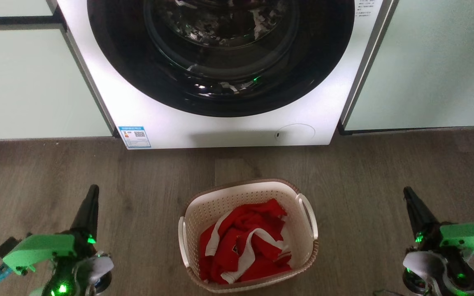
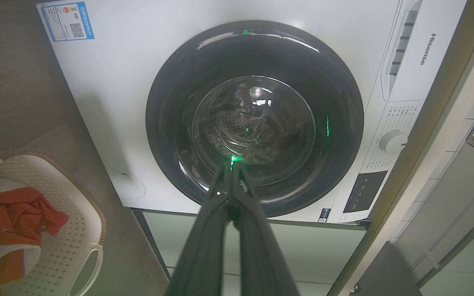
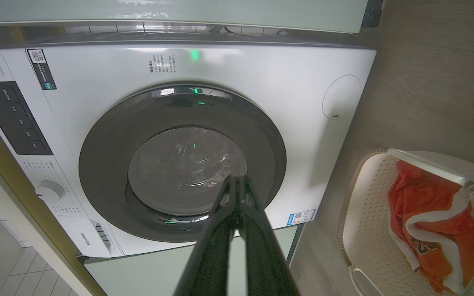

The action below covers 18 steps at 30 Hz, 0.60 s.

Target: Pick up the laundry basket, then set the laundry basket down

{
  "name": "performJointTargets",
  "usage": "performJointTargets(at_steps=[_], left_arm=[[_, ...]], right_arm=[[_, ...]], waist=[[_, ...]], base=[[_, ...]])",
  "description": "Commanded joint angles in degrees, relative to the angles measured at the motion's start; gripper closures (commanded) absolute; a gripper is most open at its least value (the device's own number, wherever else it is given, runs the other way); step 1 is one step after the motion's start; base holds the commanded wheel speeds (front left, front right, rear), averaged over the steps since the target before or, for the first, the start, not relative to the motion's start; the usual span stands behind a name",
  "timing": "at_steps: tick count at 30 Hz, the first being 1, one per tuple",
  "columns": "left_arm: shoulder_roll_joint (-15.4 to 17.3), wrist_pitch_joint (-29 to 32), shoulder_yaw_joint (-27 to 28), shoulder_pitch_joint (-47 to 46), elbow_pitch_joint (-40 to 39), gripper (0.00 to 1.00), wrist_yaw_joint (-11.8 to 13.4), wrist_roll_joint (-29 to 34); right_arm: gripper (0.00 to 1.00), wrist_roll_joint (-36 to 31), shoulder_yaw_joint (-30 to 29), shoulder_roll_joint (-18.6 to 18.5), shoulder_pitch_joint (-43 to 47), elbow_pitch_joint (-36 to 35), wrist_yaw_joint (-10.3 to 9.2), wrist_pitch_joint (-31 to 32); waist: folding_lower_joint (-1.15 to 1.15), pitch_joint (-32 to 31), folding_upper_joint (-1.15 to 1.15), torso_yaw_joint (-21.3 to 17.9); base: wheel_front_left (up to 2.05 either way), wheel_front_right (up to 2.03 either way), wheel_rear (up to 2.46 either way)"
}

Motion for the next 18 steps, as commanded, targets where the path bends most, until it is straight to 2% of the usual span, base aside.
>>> performJointTargets(at_steps=[1, 18], left_arm=[[0.2, 0.2, 2.1, -3.4, -1.7, 1.0, -0.4, 0.5], [0.2, 0.2, 2.1, -3.4, -1.7, 1.0, -0.4, 0.5]], right_arm=[[1.0, -0.6, 1.0, -0.4, -3.0, -1.8, -0.09, 0.4], [1.0, -0.5, 1.0, -0.4, -3.0, -1.8, -0.09, 0.4]], waist=[[0.0, 0.0, 0.0, 0.0], [0.0, 0.0, 0.0, 0.0]], base=[[0.0, 0.0, 0.0], [0.0, 0.0, 0.0]])
